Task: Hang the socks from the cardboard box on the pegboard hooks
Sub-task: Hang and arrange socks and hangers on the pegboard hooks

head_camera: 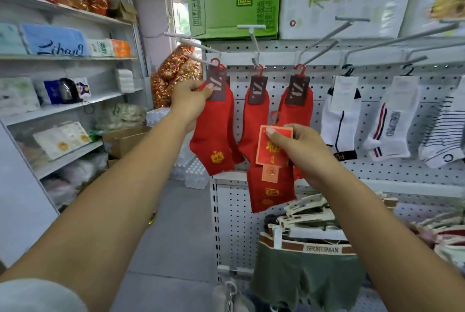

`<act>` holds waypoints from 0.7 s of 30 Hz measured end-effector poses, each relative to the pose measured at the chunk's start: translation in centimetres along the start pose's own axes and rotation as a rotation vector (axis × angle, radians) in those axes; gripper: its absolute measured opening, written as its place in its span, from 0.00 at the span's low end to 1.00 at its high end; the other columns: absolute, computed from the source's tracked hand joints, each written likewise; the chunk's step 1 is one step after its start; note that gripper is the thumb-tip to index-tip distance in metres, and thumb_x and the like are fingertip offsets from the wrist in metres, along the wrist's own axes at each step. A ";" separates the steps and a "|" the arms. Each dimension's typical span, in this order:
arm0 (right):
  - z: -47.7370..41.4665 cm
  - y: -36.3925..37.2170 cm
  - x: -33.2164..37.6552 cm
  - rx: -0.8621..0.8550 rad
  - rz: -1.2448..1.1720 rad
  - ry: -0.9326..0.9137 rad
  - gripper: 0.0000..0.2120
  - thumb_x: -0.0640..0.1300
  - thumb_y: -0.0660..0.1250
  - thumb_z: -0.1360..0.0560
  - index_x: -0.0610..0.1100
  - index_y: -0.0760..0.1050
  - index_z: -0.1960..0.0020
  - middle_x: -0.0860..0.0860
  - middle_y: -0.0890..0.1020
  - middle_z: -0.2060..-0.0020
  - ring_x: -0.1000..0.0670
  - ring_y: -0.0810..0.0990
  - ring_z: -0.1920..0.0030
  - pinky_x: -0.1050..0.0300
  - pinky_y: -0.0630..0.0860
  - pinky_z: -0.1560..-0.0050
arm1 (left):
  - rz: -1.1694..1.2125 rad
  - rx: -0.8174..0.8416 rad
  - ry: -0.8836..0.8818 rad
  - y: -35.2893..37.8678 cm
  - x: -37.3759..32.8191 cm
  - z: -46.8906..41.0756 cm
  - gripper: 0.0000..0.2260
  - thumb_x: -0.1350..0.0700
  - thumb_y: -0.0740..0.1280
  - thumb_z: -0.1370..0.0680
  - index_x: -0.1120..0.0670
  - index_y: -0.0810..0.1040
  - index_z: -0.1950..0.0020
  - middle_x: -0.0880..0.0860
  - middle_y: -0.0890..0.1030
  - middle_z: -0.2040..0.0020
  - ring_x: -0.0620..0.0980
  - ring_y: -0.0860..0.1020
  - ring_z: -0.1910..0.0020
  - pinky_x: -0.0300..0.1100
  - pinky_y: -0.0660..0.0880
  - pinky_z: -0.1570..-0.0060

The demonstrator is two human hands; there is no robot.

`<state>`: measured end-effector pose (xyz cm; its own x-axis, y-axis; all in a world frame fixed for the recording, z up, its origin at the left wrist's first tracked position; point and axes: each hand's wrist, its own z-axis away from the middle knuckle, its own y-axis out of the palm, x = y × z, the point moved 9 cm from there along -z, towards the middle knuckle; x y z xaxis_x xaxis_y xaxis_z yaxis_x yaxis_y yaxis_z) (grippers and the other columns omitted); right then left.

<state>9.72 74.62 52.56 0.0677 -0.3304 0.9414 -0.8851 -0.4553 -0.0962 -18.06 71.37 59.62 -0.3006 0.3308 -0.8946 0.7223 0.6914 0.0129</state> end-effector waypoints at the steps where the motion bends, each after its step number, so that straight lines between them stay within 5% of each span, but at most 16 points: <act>1: -0.1 -0.1 -0.3 0.000 -0.006 0.003 0.08 0.51 0.71 0.23 0.47 0.81 0.50 0.54 0.88 0.60 0.54 0.87 0.59 0.65 0.79 0.65 | 0.003 -0.001 -0.007 0.0 0.6 -0.1 0.08 0.59 0.71 0.21 0.52 0.83 0.59 0.51 0.86 0.60 0.45 0.83 0.63 0.40 0.80 0.64; 5: -0.4 -0.6 -1.6 -0.004 -0.098 0.067 0.09 0.50 0.71 0.22 0.45 0.81 0.47 0.50 0.88 0.57 0.50 0.87 0.54 0.52 0.82 0.53 | 0.010 -0.022 -0.028 0.0 1.8 0.2 0.08 0.56 0.72 0.21 0.52 0.82 0.60 0.49 0.85 0.62 0.43 0.83 0.66 0.39 0.79 0.64; 7: -0.4 -1.0 -2.2 -0.013 -0.184 0.117 0.10 0.49 0.71 0.22 0.44 0.81 0.45 0.47 0.88 0.53 0.47 0.87 0.51 0.47 0.82 0.48 | -0.081 -0.096 -0.031 -0.1 2.2 0.9 0.06 0.53 0.72 0.21 0.53 0.79 0.55 0.50 0.84 0.54 0.46 0.83 0.58 0.44 0.80 0.56; 9: -0.4 -1.5 -2.6 -0.025 -0.249 0.144 0.12 0.49 0.71 0.22 0.42 0.80 0.43 0.46 0.87 0.52 0.47 0.87 0.52 0.47 0.82 0.50 | -0.266 -0.240 0.020 -0.7 1.9 3.2 0.12 0.48 0.73 0.23 0.51 0.73 0.47 0.53 0.78 0.42 0.48 0.79 0.48 0.44 0.77 0.47; 11: -0.4 -2.4 -3.0 -0.048 -0.285 0.161 0.15 0.51 0.71 0.22 0.42 0.80 0.42 0.46 0.87 0.53 0.47 0.86 0.54 0.49 0.81 0.55 | -0.297 -0.301 0.137 0.0 0.7 7.1 0.15 0.44 0.73 0.25 0.48 0.72 0.46 0.50 0.75 0.42 0.43 0.76 0.50 0.37 0.73 0.49; 13: -0.3 -3.3 -3.3 -0.082 -0.331 0.176 0.14 0.51 0.71 0.23 0.42 0.80 0.43 0.45 0.87 0.52 0.47 0.86 0.54 0.50 0.82 0.58 | -0.185 -0.096 0.113 2.8 1.0 10.3 0.16 0.40 0.72 0.25 0.49 0.76 0.46 0.47 0.80 0.47 0.36 0.79 0.54 0.34 0.73 0.52; 16: -0.1 -5.2 -3.7 -0.157 -0.391 0.183 0.15 0.50 0.71 0.22 0.41 0.81 0.42 0.43 0.87 0.51 0.46 0.85 0.53 0.46 0.84 0.53 | -0.090 0.408 -0.116 8.8 2.4 15.1 0.22 0.32 0.70 0.28 0.48 0.81 0.46 0.45 0.87 0.51 0.39 0.84 0.54 0.39 0.79 0.52; 18: 0.1 -6.7 -3.9 -0.216 -0.409 0.178 0.17 0.49 0.70 0.22 0.37 0.80 0.41 0.42 0.87 0.50 0.45 0.85 0.53 0.41 0.81 0.45 | -0.067 0.625 -0.169 12.0 2.7 17.6 0.20 0.36 0.72 0.28 0.49 0.83 0.47 0.46 0.88 0.52 0.44 0.86 0.53 0.39 0.82 0.55; 21: 1.0 -10.0 -4.4 -0.319 -0.452 0.152 0.12 0.47 0.70 0.21 0.38 0.81 0.46 0.43 0.87 0.54 0.46 0.86 0.55 0.43 0.81 0.45 | -0.013 0.719 -0.156 15.5 2.3 19.0 0.14 0.47 0.76 0.26 0.52 0.82 0.45 0.52 0.88 0.52 0.50 0.87 0.52 0.45 0.84 0.52</act>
<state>18.78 79.76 49.09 0.4254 -0.0275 0.9046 -0.8804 -0.2442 0.4066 4.28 70.69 49.25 -0.2583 0.1932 -0.9465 0.9655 0.0844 -0.2463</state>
